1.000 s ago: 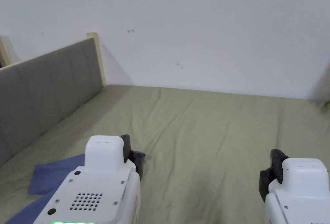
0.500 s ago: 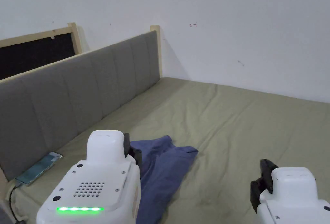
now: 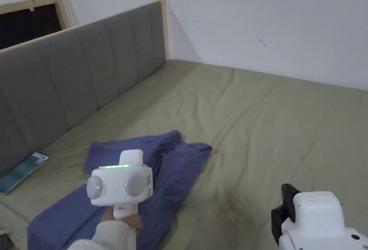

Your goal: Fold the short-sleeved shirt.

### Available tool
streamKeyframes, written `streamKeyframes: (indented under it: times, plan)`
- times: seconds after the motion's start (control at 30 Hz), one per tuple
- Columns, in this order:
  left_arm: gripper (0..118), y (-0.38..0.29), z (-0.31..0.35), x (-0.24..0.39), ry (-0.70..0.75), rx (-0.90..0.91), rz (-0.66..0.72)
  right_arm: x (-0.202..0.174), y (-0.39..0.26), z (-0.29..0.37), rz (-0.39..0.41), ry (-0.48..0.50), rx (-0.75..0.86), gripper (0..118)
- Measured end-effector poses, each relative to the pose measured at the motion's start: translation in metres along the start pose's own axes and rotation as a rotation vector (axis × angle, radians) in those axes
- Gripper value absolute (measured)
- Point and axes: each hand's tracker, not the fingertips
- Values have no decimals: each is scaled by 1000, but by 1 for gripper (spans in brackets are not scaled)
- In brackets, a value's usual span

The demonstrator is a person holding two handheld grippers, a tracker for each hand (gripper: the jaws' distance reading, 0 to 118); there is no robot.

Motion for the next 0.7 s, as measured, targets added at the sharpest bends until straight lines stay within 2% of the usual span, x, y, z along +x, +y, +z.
streamKeyframes:
  times: [0.03, 0.1, 0.13, 0.2, 0.23, 0.27, 0.33, 0.47, 0.63, 0.67, 0.7]
  plan:
    - [0, -1, -14, -4, -37, -17, 17, 0, -2, -2, 5, 0, -9, 0]
    - [0, -4, -36, -7, 9, -93, 33, 0, -4, -6, 9, -2, -23, 0]
    - [5, -6, -43, -9, 5, -101, 26, 0, -5, -8, 10, -1, -31, 0]
    - [38, -9, -48, -13, -10, -133, 39, 0, -7, -11, 15, -4, -41, 0]
    - [69, -9, -49, -15, -45, -140, 32, -1, -8, -12, 18, -6, -48, 0]
    - [90, -9, -44, -15, -68, -122, 34, -1, -8, -14, 21, -9, -52, 0]
    - [114, -5, -36, -10, -32, -101, -2, -1, -10, -16, 22, -9, -67, 0]
    - [114, 2, -37, -7, -42, -87, -2, -4, -12, -17, 28, -4, -89, 0]
    - [109, -8, -76, 0, -30, -218, 43, -2, -21, -22, 45, -8, -130, 0]
    - [99, -12, -80, 1, -37, -225, 72, -1, -23, -23, 42, -10, -142, 0]
    - [81, -12, -76, 5, 6, -175, 36, 2, -24, -25, 38, -15, -151, 0]
